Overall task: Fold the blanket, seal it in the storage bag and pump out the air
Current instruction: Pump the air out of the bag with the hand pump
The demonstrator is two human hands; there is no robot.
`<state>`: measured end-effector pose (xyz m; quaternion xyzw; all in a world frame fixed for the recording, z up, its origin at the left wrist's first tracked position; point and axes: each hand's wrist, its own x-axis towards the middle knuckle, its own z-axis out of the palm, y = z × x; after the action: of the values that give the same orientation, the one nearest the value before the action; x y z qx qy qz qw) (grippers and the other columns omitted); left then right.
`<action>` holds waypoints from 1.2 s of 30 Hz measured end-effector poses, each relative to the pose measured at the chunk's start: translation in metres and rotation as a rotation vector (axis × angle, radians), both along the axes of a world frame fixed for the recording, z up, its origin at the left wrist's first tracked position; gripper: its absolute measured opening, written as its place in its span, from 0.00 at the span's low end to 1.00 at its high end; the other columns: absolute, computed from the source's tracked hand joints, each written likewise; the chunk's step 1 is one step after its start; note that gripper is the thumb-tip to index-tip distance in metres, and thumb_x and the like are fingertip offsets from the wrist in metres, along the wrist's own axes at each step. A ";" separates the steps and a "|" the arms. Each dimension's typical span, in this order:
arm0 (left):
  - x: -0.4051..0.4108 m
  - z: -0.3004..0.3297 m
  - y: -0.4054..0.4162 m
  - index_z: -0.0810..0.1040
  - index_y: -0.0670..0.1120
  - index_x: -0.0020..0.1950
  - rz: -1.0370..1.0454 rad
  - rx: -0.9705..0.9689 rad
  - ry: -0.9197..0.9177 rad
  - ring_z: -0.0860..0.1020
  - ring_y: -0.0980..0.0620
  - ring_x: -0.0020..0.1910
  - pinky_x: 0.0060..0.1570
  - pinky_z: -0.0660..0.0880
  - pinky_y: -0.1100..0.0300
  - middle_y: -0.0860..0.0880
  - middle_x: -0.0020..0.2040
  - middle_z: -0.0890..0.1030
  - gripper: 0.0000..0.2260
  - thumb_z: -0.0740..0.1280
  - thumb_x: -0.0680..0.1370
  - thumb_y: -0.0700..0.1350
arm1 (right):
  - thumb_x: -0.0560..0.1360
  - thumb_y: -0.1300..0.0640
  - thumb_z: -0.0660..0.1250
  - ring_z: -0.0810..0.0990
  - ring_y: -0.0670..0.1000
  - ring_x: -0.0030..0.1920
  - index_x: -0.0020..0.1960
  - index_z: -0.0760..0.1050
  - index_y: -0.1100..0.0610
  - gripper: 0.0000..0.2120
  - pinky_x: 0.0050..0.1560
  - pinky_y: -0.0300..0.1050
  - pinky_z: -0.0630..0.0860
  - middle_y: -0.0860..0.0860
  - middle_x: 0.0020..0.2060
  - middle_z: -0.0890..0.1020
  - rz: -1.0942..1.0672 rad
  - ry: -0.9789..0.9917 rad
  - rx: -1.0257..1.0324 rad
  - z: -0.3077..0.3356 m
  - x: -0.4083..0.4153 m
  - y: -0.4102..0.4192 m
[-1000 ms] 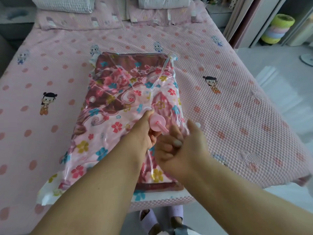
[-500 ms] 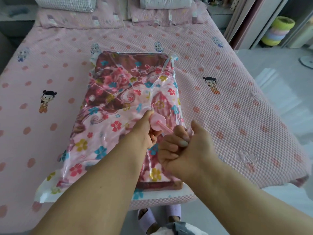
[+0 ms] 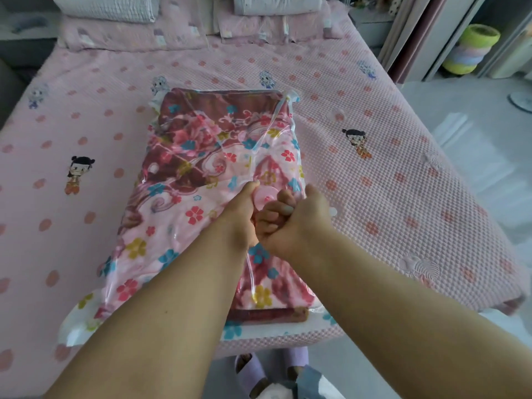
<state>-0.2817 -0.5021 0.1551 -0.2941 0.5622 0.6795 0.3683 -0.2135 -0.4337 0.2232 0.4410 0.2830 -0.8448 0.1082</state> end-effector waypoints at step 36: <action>0.000 -0.004 -0.004 0.75 0.46 0.26 -0.036 0.118 0.016 0.62 0.59 0.13 0.14 0.56 0.73 0.53 0.18 0.68 0.27 0.53 0.80 0.58 | 0.78 0.34 0.50 0.57 0.47 0.21 0.25 0.58 0.53 0.30 0.22 0.33 0.53 0.47 0.20 0.58 0.094 0.036 0.126 -0.009 -0.003 -0.002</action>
<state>-0.2822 -0.5064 0.1516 -0.2564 0.5292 0.7071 0.3927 -0.2162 -0.4360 0.2146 0.4181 0.3580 -0.8270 0.1147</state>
